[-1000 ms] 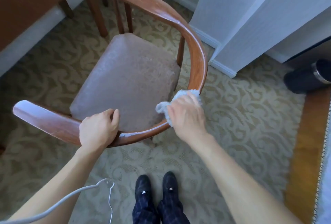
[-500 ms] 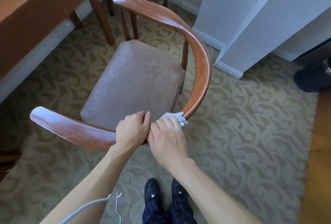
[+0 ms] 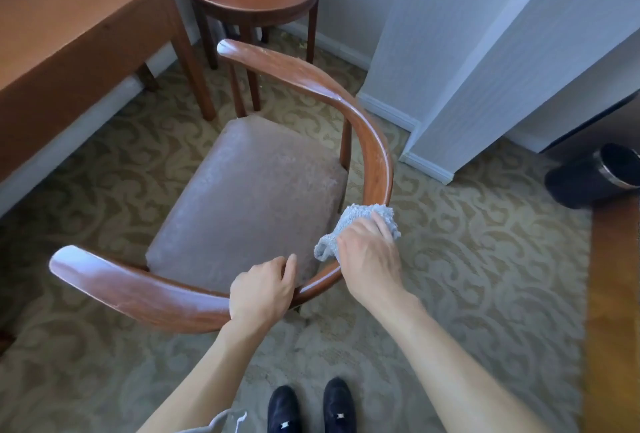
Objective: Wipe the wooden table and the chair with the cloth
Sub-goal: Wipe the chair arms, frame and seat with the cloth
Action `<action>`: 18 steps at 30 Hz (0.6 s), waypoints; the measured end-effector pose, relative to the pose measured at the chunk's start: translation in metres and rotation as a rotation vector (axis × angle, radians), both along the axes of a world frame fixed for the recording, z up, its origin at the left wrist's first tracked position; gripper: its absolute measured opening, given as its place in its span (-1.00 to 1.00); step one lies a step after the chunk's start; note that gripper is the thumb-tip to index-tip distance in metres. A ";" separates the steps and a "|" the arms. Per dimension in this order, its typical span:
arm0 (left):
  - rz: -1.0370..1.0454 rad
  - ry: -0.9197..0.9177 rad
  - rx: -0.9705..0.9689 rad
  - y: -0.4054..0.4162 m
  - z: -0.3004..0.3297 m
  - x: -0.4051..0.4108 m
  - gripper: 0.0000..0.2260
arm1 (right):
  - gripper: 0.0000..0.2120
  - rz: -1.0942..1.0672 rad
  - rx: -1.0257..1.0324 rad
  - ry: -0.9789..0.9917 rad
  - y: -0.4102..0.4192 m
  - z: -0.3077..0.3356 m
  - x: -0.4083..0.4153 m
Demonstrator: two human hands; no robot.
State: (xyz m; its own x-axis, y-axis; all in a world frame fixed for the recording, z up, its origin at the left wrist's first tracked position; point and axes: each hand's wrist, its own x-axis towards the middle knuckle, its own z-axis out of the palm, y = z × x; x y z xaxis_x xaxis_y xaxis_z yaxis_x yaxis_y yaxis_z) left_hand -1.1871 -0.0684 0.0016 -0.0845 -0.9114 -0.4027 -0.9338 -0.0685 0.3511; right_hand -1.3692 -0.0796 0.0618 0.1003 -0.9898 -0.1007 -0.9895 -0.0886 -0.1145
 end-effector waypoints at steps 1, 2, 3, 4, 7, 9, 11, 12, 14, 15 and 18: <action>0.017 0.008 0.011 0.000 0.001 0.001 -0.73 | -0.80 0.020 0.003 -0.028 0.001 0.004 -0.003; 0.048 0.026 0.025 0.000 0.003 0.001 -0.68 | -0.78 0.051 0.007 -0.051 0.002 0.008 -0.007; 0.086 0.055 0.041 0.000 0.005 0.001 -0.63 | -0.76 0.076 0.001 -0.085 0.003 0.013 -0.012; 0.124 0.098 0.056 0.000 0.007 0.001 -0.60 | -0.73 0.050 -0.009 -0.158 0.002 0.017 -0.017; 0.221 0.252 0.065 -0.003 0.020 -0.012 -0.62 | -0.63 -0.393 -0.111 -0.679 -0.015 0.039 -0.034; 0.253 0.313 0.053 -0.011 0.035 -0.027 -0.68 | -0.64 -0.784 -0.185 -0.933 -0.039 0.051 -0.050; 0.263 0.348 0.037 -0.025 0.049 -0.044 -0.70 | -0.65 -0.900 -0.294 -0.967 -0.060 0.066 -0.064; 0.271 0.362 0.022 -0.033 0.054 -0.051 -0.69 | -0.62 -0.826 -0.347 -0.945 -0.070 0.074 -0.067; 0.317 0.391 -0.006 -0.053 0.063 -0.063 -0.68 | -0.58 -0.507 -0.357 -0.866 -0.082 0.085 -0.066; 0.358 0.411 -0.017 -0.062 0.064 -0.069 -0.68 | -0.58 -0.342 -0.278 -0.775 -0.085 0.083 -0.064; 0.528 0.459 -0.056 -0.080 0.063 -0.083 -0.68 | -0.73 0.249 0.135 -0.283 -0.072 0.049 -0.059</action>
State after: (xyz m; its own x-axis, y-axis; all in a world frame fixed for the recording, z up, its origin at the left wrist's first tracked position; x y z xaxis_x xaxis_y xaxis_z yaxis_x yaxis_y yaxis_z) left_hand -1.2701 -0.1480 0.0650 0.2249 -0.8956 -0.3838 -0.5373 -0.4426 0.7179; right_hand -1.4283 -0.1519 0.1110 0.3780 -0.9114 -0.1626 -0.8672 -0.2871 -0.4070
